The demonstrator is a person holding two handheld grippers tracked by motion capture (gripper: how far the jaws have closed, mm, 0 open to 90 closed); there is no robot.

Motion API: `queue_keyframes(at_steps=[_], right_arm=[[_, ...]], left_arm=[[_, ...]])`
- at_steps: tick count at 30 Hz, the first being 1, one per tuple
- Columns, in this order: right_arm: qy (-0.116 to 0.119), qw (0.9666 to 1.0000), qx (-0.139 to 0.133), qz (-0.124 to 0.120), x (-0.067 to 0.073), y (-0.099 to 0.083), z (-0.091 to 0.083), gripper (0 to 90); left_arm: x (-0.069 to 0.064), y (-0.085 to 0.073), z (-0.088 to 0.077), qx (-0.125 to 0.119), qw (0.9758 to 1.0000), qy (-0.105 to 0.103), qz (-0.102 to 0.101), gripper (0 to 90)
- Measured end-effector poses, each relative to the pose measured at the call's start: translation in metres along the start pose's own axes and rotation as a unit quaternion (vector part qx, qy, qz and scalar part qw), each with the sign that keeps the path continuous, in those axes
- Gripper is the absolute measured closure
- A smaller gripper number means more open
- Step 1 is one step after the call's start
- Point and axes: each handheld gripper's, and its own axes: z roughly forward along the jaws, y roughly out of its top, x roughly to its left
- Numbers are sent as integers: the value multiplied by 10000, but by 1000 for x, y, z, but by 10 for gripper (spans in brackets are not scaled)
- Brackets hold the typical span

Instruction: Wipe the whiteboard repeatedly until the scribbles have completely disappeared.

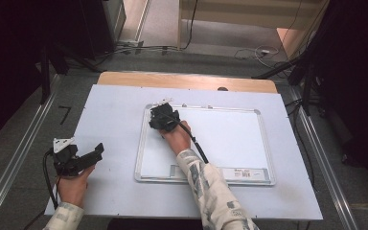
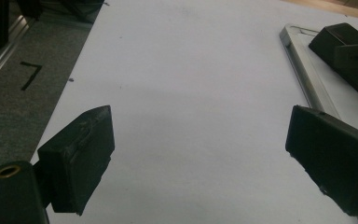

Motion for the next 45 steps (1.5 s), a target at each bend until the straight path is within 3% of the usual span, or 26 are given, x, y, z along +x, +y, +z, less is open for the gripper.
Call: queue_keyframes(at_steps=[10,20,31,45], right_arm=[[99,10000,7,-10,16,-11,-11,372],[171,9999,3,24,15,-31,-29,373],[135,9999,12,96,-7,-51,-47,373],[-58,9994,-9,348,-42,-49,-42,373]], left_arm=[[0,0,2,15,10000,6,13,83],[-3,0,3,34,10000,14,74,83],[-7,-1,6,79,9999,17,142,83],[-5,-1,6,71,9999,4,119,83]])
